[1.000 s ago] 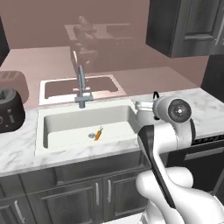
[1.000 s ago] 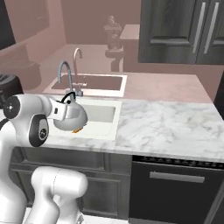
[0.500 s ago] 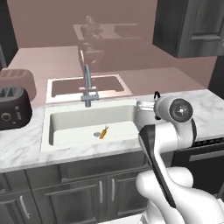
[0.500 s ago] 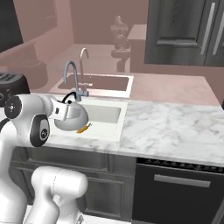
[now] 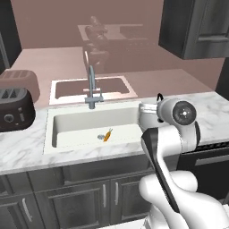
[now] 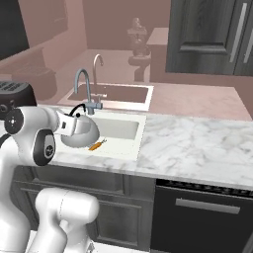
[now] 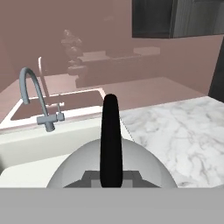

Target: Open the cabinet, pick the kettle from the cabinet, and place it in the sink.

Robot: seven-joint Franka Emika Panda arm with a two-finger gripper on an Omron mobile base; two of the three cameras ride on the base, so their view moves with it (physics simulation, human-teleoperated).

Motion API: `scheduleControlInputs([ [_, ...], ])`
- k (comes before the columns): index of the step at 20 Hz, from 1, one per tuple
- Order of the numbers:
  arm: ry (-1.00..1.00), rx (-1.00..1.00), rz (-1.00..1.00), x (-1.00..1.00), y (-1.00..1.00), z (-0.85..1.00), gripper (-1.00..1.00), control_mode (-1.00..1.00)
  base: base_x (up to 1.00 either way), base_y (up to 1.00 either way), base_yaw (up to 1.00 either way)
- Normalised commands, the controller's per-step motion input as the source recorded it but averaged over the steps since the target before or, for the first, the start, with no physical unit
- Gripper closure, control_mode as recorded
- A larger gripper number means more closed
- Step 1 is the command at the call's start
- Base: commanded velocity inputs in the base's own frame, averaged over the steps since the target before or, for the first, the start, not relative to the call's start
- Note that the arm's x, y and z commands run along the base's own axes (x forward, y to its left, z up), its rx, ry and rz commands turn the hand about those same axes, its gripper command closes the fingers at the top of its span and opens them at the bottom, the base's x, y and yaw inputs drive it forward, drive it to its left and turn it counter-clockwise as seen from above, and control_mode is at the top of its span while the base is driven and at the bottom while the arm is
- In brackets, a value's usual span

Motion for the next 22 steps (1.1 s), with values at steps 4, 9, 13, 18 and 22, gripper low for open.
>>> scheduleControlInputs([
  [4,0.00,0.00,0.00,0.00,0.00,0.00,1.00,1.00,0.00,0.00,0.00],
  [9,0.00,0.00,0.00,0.00,0.00,0.00,1.00,1.00,0.00,0.00,0.00],
  [13,0.00,0.00,0.00,0.00,0.00,0.00,1.00,-1.00,0.00,0.00,0.00],
  [18,0.00,0.00,0.00,0.00,0.00,0.00,1.00,-1.00,0.00,0.00,0.00],
  [22,0.00,0.00,0.00,0.00,0.00,0.00,1.00,-1.00,0.00,0.00,0.00],
])
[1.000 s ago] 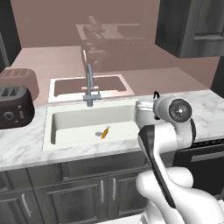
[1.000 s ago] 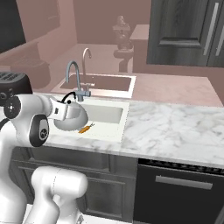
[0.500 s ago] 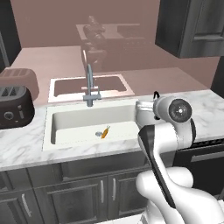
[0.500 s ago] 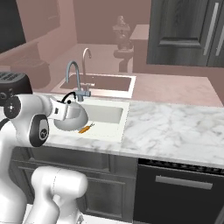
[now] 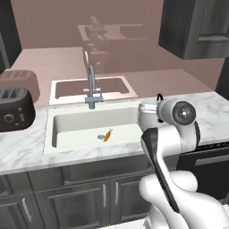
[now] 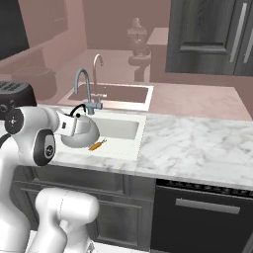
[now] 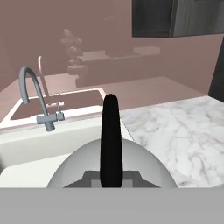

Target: Open the cabinet, pick the kettle from the cabinet, and place it in the sink.

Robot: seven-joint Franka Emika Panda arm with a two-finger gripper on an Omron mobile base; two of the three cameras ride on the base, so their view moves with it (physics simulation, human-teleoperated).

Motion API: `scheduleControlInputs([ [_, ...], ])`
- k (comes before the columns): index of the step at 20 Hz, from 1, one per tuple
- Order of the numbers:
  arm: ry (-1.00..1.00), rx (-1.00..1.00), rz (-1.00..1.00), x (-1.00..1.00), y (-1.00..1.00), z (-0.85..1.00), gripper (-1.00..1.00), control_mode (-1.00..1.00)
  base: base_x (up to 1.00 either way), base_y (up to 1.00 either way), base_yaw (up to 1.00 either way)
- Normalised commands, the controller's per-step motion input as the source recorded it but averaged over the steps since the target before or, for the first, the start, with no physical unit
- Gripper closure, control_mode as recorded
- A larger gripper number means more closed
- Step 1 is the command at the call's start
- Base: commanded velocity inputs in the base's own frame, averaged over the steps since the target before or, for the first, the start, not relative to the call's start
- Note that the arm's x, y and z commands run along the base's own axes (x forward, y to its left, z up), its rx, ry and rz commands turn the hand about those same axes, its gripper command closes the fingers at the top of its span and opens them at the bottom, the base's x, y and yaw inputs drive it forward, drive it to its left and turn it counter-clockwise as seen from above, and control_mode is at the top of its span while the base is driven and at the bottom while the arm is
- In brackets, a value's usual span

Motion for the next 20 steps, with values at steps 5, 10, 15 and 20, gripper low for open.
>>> scheduleControlInputs([
  [5,0.00,0.00,0.00,0.00,0.00,0.00,1.00,-1.00,0.00,0.00,0.00],
  [10,-0.02,0.04,0.02,-0.01,-0.05,0.00,1.00,-1.00,0.00,0.00,0.00],
  [15,0.04,0.20,0.17,0.05,-0.21,0.08,1.00,-1.00,0.00,0.00,0.00],
  [20,0.09,0.11,0.29,0.19,-0.13,0.09,1.00,-1.00,0.00,0.00,0.00],
])
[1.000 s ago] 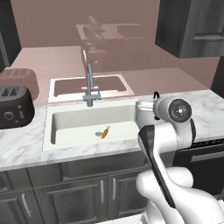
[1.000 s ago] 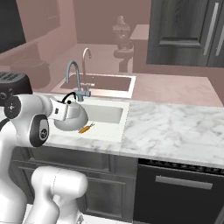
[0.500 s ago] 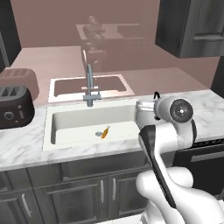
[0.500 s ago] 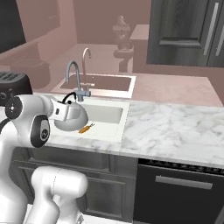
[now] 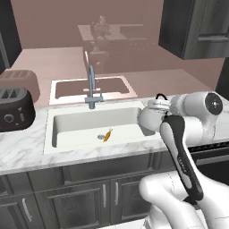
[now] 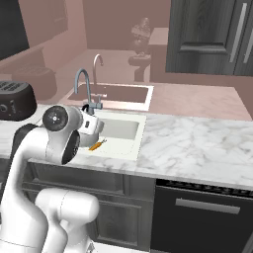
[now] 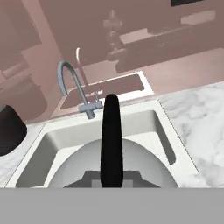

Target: Open the cabinet, pick the kettle from the cabinet, and place it in the sink.

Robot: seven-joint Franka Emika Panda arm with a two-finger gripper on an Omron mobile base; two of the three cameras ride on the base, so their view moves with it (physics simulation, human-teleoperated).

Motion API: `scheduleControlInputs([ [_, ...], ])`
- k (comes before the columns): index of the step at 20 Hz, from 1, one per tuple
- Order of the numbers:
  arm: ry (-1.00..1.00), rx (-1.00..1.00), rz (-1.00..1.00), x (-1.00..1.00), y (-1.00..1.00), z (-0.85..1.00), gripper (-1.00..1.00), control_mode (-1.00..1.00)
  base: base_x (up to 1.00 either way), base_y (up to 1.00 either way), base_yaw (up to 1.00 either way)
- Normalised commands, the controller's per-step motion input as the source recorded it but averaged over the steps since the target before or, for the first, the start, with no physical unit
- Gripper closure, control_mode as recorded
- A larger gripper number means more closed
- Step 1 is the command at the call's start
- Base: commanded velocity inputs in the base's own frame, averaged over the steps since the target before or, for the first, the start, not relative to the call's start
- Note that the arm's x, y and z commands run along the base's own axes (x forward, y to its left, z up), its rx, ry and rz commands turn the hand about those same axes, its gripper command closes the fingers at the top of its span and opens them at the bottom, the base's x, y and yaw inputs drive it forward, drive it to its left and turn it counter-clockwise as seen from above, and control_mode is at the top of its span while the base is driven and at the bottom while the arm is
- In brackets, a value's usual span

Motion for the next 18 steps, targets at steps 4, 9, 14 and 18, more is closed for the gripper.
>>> scheduleControlInputs([
  [4,0.07,0.01,0.37,0.21,-0.05,0.01,1.00,-1.00,0.00,0.00,0.00],
  [9,0.00,0.00,0.37,0.20,0.03,-0.08,1.00,-1.00,0.00,0.00,0.00],
  [14,0.07,-0.01,0.31,0.33,0.02,-0.15,1.00,-1.00,0.00,0.00,0.00],
  [18,-0.02,-0.03,0.23,0.28,0.11,-0.16,1.00,-1.00,0.00,0.00,0.00],
])
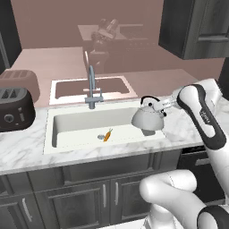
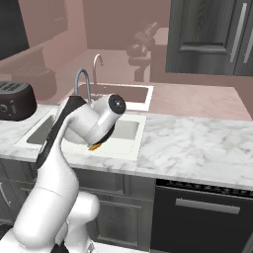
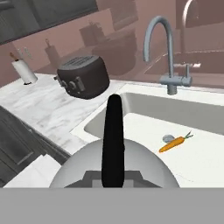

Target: Open the cabinet, pick the kettle from the cabinet, and place it in the sink.

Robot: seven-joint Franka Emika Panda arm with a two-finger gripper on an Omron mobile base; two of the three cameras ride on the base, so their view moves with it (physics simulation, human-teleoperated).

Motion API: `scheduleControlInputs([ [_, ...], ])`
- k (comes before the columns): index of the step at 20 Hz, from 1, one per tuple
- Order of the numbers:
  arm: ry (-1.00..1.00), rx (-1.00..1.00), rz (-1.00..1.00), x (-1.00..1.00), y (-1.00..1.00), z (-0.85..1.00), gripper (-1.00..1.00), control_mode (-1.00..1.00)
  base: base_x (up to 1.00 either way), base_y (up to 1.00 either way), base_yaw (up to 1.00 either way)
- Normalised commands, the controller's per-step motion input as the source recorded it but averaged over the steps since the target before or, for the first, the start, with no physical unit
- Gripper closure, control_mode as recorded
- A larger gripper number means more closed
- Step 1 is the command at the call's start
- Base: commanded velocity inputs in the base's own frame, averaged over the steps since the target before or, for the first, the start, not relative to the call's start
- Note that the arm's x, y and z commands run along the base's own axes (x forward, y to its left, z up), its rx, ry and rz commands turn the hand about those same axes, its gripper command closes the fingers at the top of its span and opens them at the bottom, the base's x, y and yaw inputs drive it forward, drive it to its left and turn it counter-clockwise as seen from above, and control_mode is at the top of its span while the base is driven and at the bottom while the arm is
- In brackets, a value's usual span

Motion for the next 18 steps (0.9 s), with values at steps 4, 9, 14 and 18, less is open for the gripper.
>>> scheduleControlInputs([
  [4,-0.08,-0.10,0.12,0.26,0.12,-0.11,1.00,-1.00,0.00,0.00,0.00],
  [9,-0.24,-0.17,0.07,0.25,0.15,-0.15,1.00,-1.00,0.00,0.00,0.00],
  [14,-0.33,-0.23,0.04,0.18,0.27,-0.24,1.00,-1.00,0.00,0.00,0.00],
  [18,-0.31,-0.18,0.02,0.15,0.27,-0.26,1.00,-1.00,0.00,0.00,0.00],
])
